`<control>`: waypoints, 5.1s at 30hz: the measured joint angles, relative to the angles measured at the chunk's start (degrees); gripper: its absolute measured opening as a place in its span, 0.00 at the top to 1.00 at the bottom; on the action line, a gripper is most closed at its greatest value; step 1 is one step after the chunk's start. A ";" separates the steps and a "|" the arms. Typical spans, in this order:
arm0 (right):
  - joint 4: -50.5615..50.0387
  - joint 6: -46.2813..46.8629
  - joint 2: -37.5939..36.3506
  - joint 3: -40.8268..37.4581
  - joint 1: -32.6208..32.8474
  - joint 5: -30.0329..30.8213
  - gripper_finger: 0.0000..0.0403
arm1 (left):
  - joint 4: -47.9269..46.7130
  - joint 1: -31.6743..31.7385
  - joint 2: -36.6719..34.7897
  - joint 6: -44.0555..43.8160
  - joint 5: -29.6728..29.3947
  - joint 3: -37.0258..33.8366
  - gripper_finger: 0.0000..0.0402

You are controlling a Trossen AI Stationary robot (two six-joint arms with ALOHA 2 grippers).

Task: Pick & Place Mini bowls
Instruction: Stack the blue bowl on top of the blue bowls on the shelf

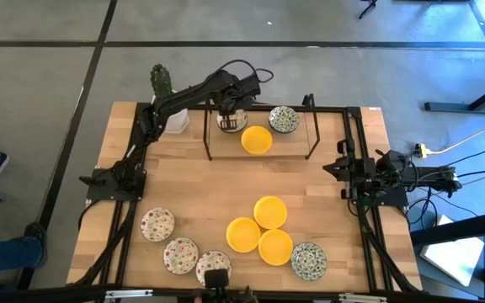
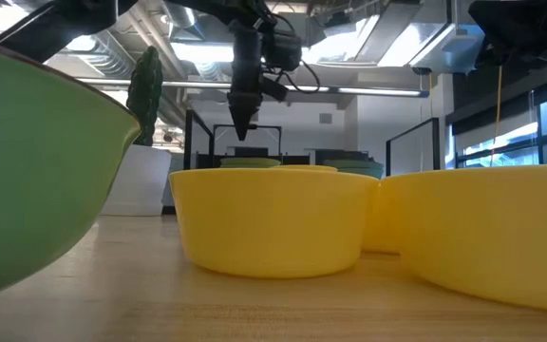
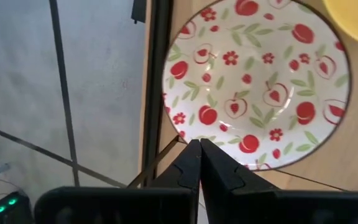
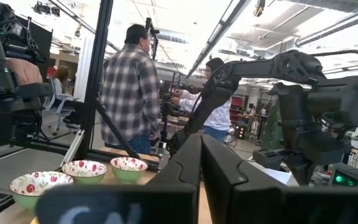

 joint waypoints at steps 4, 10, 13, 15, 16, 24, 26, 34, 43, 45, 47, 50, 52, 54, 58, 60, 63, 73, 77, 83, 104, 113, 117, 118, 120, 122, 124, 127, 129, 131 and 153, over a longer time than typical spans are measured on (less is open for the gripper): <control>0.00 -0.43 -0.01 0.00 0.02 0.00 0.96 | 0.46 0.12 0.00 -0.73 -0.02 0.00 0.99; 0.00 0.35 -0.02 0.00 0.02 0.00 0.96 | 0.47 -0.56 0.00 -0.85 0.03 -0.02 1.00; 0.00 0.30 -0.02 0.00 0.00 0.00 0.96 | 0.50 -0.64 0.02 -0.47 0.07 -0.02 0.99; 0.00 0.30 -0.01 0.00 0.02 0.00 0.96 | 0.52 -0.61 0.02 -0.46 0.07 -0.07 1.00; 0.00 0.30 0.00 0.00 0.00 0.04 0.96 | 0.52 -0.48 0.02 -0.47 0.07 -0.07 1.00; 0.00 0.28 0.00 0.00 0.02 0.04 0.96 | 0.55 -0.21 0.02 -0.93 0.05 -0.07 1.00; 0.00 0.30 -0.01 0.00 0.01 0.02 0.96 | 0.52 -0.45 0.02 -0.93 0.05 -0.07 1.00; 0.00 0.36 -0.01 0.00 0.01 0.00 0.96 | 0.48 -0.58 0.02 -0.93 0.05 -0.07 1.00; 0.01 0.55 0.00 0.00 0.00 0.00 0.96 | 0.44 -0.60 0.02 -0.93 0.07 -0.07 1.00; 0.00 0.55 -0.01 0.00 0.02 0.00 0.96 | 0.44 -0.60 0.02 -0.95 0.05 -0.07 0.99; 0.02 0.54 0.00 0.00 0.00 0.00 0.96 | 0.44 -0.58 0.02 -1.13 0.05 -0.07 1.00; 0.00 0.53 0.00 0.00 0.01 0.00 0.96 | 0.42 -0.58 0.02 -1.12 0.05 -0.07 1.00; 0.00 0.52 -0.01 0.00 0.01 0.00 0.96 | 0.44 -0.60 0.02 -1.08 0.05 -0.07 0.99; 0.01 0.52 -0.01 0.00 0.00 0.00 0.96 | 0.42 -0.60 0.02 -1.08 0.05 -0.07 0.99; 0.02 0.52 0.00 0.00 0.00 0.00 0.96 | 0.42 -0.58 0.02 -1.10 0.05 -0.07 1.00; 0.00 0.52 -0.02 0.00 0.01 -0.02 0.96 | 0.41 -0.60 0.02 -1.10 0.06 -0.07 0.99; 0.00 0.52 0.00 0.00 0.02 -0.01 0.96 | 0.39 -0.58 0.02 -0.97 0.05 -0.07 1.00; 0.00 0.52 -0.02 0.00 0.00 -0.02 0.96 | 0.39 -0.58 0.02 -0.99 0.05 -0.07 1.00; 0.01 0.52 -0.01 0.00 0.01 -0.02 0.96 | 0.39 -0.58 0.02 -1.06 0.05 -0.07 0.99; 0.00 0.52 -0.01 0.00 0.02 -0.02 0.96 | 0.38 -0.58 0.02 -1.08 0.05 -0.07 0.99; 0.02 0.52 -0.02 0.00 0.02 -0.02 0.96 | 0.37 -0.60 0.02 -1.12 0.05 -0.07 1.00; 0.02 0.28 -0.02 0.00 0.00 -0.02 0.96 | 0.01 -0.59 0.02 -1.19 0.07 -0.04 1.00; 0.02 0.39 -0.02 0.00 0.01 -0.02 0.96 | -0.49 -0.60 0.02 -1.66 0.08 -0.04 0.99; 0.02 0.54 0.00 0.00 0.01 -0.02 0.96 | -0.89 -0.64 0.02 -2.02 0.31 -0.04 0.99; 0.02 0.79 0.00 0.00 0.00 -0.02 0.96 | -1.63 -0.65 0.02 -2.84 1.37 -0.04 1.00; 0.02 1.50 0.00 0.00 0.01 -0.02 0.96 | -2.46 -0.65 0.02 -3.68 2.62 -0.04 1.00; 0.02 1.81 0.00 0.00 0.02 -0.02 0.96 | -3.08 -0.65 0.02 -4.30 3.31 -0.04 0.99; 0.02 1.79 -0.01 0.00 0.02 -0.02 0.96 | -3.54 -0.65 0.02 -4.38 3.27 -0.04 0.99; 0.02 1.79 -0.01 0.00 0.00 -0.02 0.96 | -3.58 -0.65 0.02 -4.38 3.17 -0.04 0.99; 0.02 1.79 -0.01 0.00 0.00 -0.02 0.96 | -3.55 -0.52 0.02 -4.38 3.23 -0.04 0.99; -0.93 0.73 -0.01 0.02 0.00 0.00 0.96 | -6.91 -20.92 -9.76 2.94 4.60 -0.04 0.99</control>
